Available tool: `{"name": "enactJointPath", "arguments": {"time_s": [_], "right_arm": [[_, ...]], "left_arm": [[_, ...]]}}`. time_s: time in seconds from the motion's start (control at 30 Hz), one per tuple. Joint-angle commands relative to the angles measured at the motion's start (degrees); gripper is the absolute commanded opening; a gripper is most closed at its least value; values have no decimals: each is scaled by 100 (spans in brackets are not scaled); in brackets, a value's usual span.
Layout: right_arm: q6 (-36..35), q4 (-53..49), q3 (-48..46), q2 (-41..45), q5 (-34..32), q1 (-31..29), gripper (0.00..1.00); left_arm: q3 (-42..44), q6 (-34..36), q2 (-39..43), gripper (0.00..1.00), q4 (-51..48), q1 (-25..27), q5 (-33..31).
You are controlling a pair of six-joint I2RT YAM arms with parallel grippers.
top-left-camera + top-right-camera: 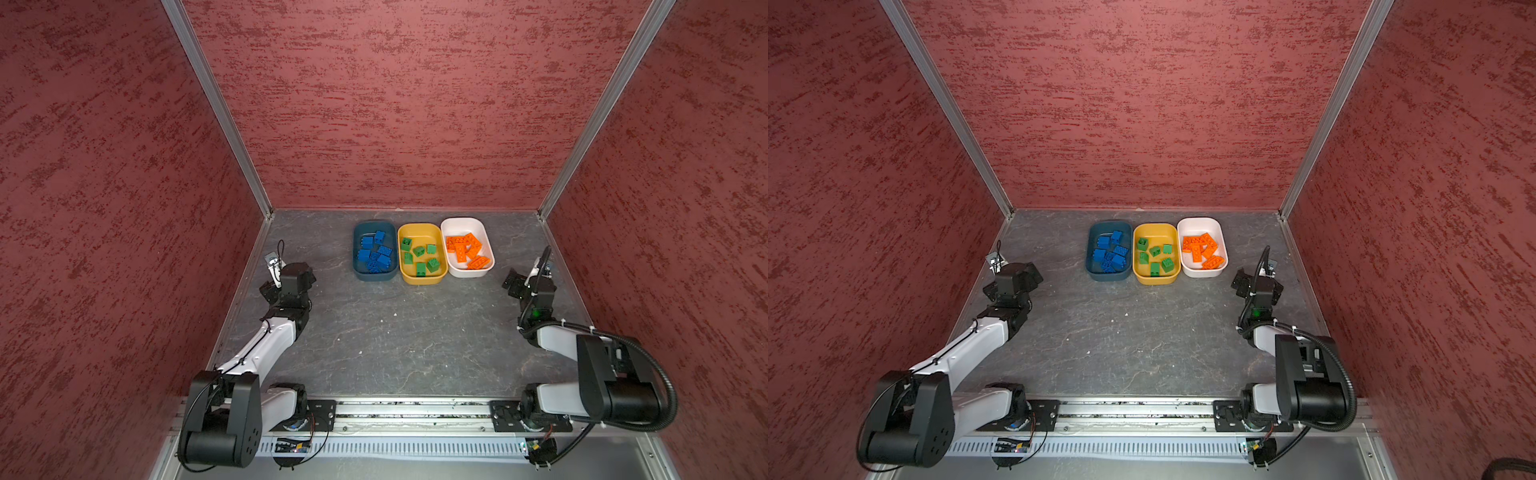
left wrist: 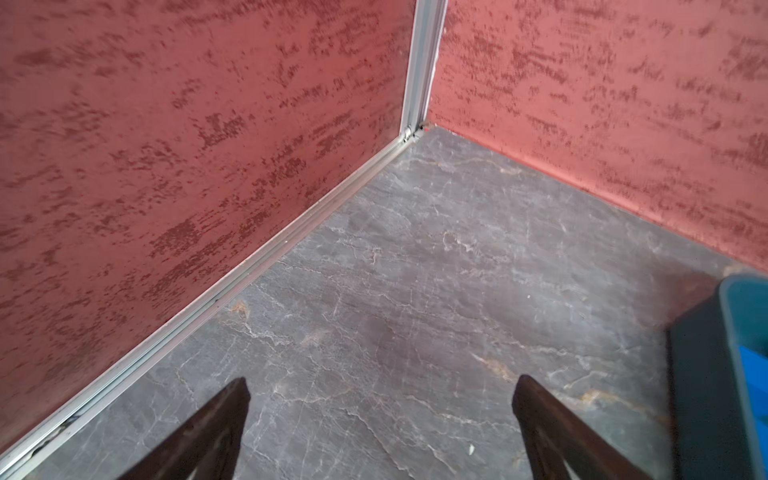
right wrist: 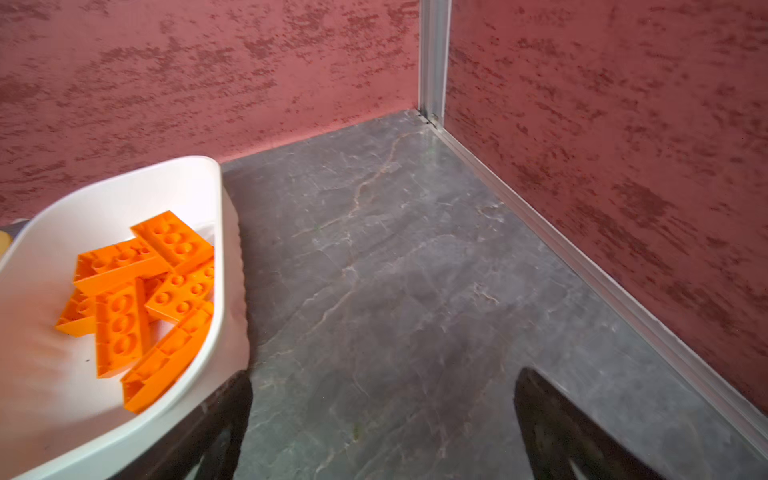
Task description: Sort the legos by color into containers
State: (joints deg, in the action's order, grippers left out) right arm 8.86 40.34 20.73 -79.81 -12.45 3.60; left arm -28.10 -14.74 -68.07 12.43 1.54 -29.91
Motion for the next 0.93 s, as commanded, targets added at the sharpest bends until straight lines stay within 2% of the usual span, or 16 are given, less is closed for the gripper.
{"name": "enactJointPath", "arguments": {"time_s": [0.0,0.1,0.2,0.27,0.3,0.33,0.37,0.43,0.47,0.5,0.9], "right_arm": [[-452,947,101,-175,740,37,99],[-640,1684,-134,-494,1189,54,99],[-731,2747,-494,-934,1479,58,99],[-748,2668,-548,-838,1430,64,99],[-733,2807,-550,-912,1414,62,99],[-701,2648,-493,-880,1328,63,99],[-650,2483,-411,-889,1203,64,99],[-654,2514,-431,-880,1183,62,99],[-649,2560,-436,-904,1185,63,99],[-649,2533,-434,-887,1183,60,99],[-655,2549,-438,-892,1183,63,99]], "left_arm": [[357,773,-438,100,1546,-277,1317],[457,1015,-1120,99,2706,-322,1855],[382,1281,-1701,99,3185,-218,2237],[638,1428,-1851,99,3735,-179,2559],[812,1553,-2140,99,4510,-180,2569],[700,1527,-1988,99,3934,-103,2493],[658,1486,-2011,99,4006,-213,2826],[604,1409,-1949,99,3756,-312,2864],[701,1457,-2060,99,4128,-289,2792],[643,1416,-1960,99,3815,-257,2717],[645,1446,-1991,99,3899,-275,2836]]}}
